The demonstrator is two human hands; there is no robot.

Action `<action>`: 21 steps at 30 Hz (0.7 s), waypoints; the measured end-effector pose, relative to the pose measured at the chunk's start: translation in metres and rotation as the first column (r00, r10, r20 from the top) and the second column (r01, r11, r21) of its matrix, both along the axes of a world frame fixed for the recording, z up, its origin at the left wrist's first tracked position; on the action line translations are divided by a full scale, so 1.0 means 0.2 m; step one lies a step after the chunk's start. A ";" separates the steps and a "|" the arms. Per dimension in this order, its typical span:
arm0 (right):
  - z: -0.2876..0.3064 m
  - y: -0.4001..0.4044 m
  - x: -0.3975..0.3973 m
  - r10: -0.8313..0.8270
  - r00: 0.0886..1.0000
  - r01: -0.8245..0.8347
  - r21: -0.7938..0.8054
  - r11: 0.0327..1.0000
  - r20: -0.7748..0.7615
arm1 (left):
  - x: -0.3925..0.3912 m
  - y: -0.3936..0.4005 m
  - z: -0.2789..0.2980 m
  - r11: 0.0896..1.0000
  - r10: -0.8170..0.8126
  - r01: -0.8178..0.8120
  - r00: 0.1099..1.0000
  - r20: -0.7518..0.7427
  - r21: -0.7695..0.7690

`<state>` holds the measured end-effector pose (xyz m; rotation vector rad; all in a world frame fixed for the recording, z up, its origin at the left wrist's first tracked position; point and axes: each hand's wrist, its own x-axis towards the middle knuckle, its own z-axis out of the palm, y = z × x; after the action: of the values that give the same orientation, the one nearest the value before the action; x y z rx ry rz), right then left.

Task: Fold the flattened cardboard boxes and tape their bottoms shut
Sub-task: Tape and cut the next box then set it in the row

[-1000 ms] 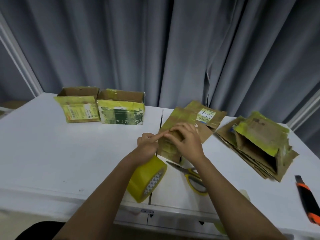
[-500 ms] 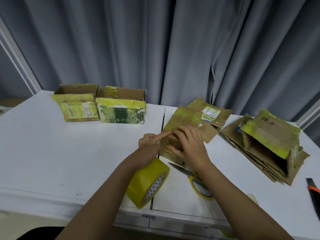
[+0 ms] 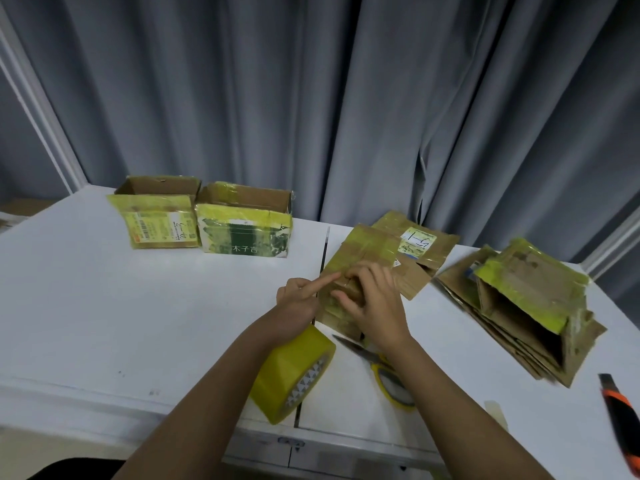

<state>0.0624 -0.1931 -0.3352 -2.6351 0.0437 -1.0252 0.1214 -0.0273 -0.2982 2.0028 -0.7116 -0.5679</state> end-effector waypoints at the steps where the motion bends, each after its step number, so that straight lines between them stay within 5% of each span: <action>1: -0.01 0.00 -0.01 0.000 1.000 -0.001 -0.045 0.999 -0.012 | 0.00 0.00 0.00 1.000 -0.005 0.005 1.000 0.008 0.006; 5: 0.01 -0.04 -0.06 0.069 0.994 -0.085 -0.216 0.973 -0.079 | 0.01 0.00 0.00 1.000 -0.019 0.018 0.999 0.035 0.015; 12: 0.05 -0.02 -0.10 -0.068 0.934 0.121 0.131 0.984 -0.351 | 0.01 0.03 -0.02 0.999 -0.047 0.044 0.990 0.131 0.022; 16: 0.06 0.01 -0.11 -0.014 0.941 0.110 0.265 0.958 -0.338 | -0.05 0.06 0.02 0.965 0.146 -0.215 0.917 0.370 0.151; 18: 0.06 0.01 -0.11 -0.008 0.944 0.111 0.297 0.949 -0.329 | -0.09 0.08 0.05 0.889 0.169 -0.284 0.932 0.320 0.359; 21: 0.07 0.01 -0.11 0.003 0.945 0.112 0.334 0.936 -0.327 | -0.13 0.13 0.12 0.863 0.122 -0.121 0.992 0.030 0.490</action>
<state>0.0410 -0.1903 -0.3216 -2.4487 0.3437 -0.5267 0.0959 -0.0015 -0.2745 2.4984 -0.4598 -0.7292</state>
